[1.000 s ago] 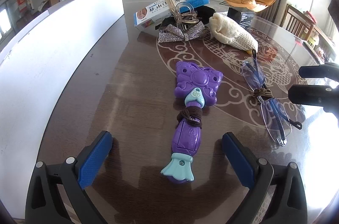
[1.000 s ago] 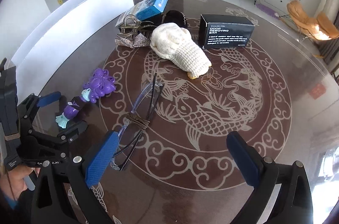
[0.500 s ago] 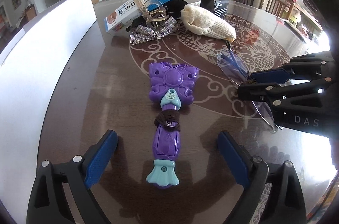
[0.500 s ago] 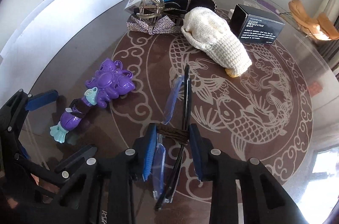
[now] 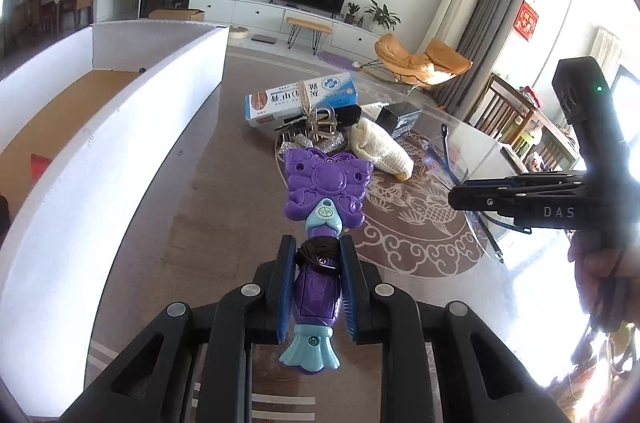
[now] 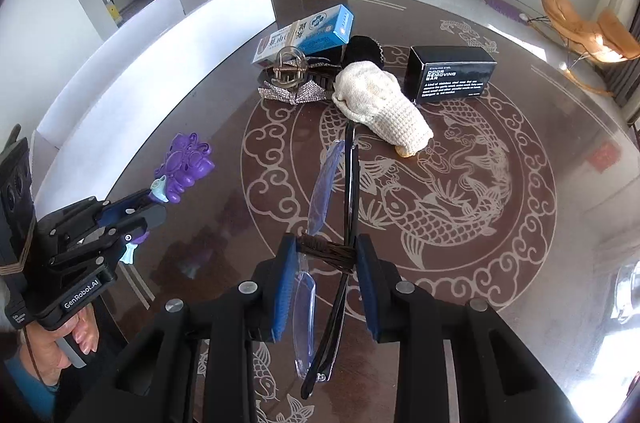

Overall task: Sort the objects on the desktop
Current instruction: 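Carry the wand and glasses over the bin and open both grippers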

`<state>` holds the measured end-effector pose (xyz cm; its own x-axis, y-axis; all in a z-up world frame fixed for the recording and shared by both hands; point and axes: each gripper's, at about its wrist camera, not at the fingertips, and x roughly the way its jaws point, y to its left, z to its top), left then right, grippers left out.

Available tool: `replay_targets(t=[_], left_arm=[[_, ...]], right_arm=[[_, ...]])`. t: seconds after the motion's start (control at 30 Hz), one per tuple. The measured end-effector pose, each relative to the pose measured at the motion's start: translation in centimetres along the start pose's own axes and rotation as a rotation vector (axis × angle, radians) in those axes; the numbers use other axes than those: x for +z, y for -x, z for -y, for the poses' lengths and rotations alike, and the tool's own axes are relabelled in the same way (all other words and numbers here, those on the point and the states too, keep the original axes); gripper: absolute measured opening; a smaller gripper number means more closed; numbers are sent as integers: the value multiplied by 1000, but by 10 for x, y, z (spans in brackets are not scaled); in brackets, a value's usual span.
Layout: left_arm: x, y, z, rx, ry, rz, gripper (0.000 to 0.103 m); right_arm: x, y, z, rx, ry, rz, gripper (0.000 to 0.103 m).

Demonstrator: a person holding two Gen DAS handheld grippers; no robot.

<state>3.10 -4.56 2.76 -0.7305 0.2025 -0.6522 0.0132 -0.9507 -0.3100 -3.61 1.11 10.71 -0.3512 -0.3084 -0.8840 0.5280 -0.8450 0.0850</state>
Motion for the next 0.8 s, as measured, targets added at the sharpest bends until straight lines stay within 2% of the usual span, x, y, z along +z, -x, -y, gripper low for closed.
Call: replay_targets(t=[0.1, 0.17, 0.3, 0.4, 0.5, 0.67, 0.7, 0.73, 0.8], left_arm=[[25, 40, -20, -10, 50, 73, 21], [42, 66, -43, 13, 81, 112, 21], [65, 100, -113, 147, 165, 141, 21], [69, 107, -172, 216, 265, 101, 21], [65, 96, -206, 267, 305, 30, 21], [55, 70, -222, 307, 308, -95, 23], [53, 64, -224, 320, 312, -118, 31], [51, 60, -224, 325, 321, -133, 53], [47, 60, -226, 334, 345, -121, 81]], right_arm=[[31, 6, -32, 45, 22, 50, 30], [56, 7, -63, 95, 40, 86, 30], [106, 3, -141, 221, 87, 150, 30], [136, -8, -204, 288, 137, 189, 30], [158, -36, -259, 309, 205, 192, 30], [169, -103, -306, 228, 281, 98, 31], [169, -118, -308, 209, 283, 59, 32], [169, -132, -309, 182, 279, 15, 33], [165, -145, -304, 118, 259, -11, 49]])
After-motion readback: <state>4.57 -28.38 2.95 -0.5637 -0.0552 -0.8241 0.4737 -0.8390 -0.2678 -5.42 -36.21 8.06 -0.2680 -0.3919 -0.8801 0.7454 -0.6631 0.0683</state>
